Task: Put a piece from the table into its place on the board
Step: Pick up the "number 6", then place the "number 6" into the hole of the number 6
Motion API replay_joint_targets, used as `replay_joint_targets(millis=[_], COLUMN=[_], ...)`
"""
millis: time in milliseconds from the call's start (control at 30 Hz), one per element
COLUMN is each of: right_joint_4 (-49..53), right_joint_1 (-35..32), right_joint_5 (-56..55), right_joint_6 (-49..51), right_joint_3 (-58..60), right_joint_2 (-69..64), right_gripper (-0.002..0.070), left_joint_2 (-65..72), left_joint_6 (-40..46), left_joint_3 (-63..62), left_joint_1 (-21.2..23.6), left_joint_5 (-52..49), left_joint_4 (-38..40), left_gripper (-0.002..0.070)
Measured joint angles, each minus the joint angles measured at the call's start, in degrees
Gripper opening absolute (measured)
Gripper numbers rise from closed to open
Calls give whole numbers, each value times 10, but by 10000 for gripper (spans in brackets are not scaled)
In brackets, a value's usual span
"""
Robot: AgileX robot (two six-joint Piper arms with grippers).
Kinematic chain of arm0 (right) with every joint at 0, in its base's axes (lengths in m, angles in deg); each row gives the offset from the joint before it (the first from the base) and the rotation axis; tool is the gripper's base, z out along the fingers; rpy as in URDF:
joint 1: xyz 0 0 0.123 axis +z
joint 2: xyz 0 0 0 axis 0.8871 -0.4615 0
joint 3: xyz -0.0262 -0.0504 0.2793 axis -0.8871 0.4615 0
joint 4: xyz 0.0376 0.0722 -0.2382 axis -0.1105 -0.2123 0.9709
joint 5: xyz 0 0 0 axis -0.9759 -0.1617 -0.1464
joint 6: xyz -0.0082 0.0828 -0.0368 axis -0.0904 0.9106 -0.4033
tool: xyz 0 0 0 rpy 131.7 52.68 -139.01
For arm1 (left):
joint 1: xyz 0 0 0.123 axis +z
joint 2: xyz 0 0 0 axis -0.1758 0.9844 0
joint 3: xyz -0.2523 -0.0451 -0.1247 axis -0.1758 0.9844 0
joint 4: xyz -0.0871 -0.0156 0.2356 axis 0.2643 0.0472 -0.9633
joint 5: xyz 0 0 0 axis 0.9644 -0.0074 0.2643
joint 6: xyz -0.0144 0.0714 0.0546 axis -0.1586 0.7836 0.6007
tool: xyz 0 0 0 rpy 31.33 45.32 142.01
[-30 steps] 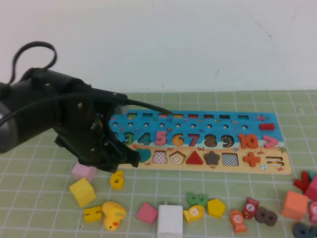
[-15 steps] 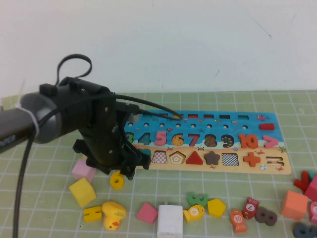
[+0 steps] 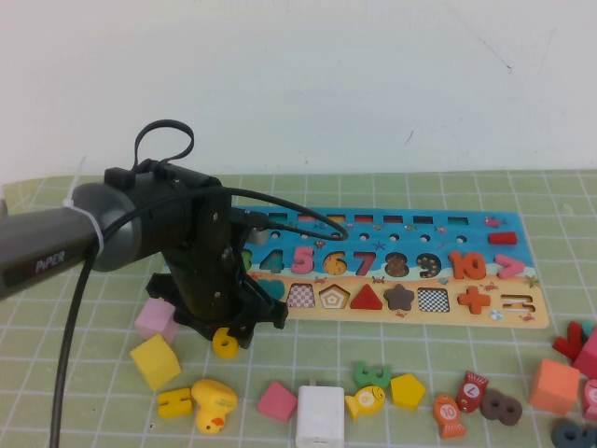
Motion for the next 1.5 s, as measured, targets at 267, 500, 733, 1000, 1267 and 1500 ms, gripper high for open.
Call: replay_joint_targets(millis=[267, 500, 733, 1000, 1267, 1500], right_joint_4=[0, 0, 0, 0, 0, 0], right_joint_1=[0, 0, 0, 0, 0, 0], right_joint_5=[0, 0, 0, 0, 0, 0], right_joint_6=[0, 0, 0, 0, 0, 0], right_joint_3=[0, 0, 0, 0, 0, 0], right_joint_2=[0, 0, 0, 0, 0, 0], right_gripper=[-3, -3, -3, -3, -3, -3], left_joint_2=[0, 0, 3, 69, 150, 158], left_joint_6=[-2, 27, 80, 80, 26, -35], left_joint_3=[0, -54, -143, -212, -276, -285], left_joint_1=[0, 0, -2, -38, -80, -80], left_joint_5=[-2, -52, -5, 83, 87, 94], left_joint_4=[0, 26, 111, 124, 31, -27], left_gripper=[249, 249, 249, 249, 249, 249])
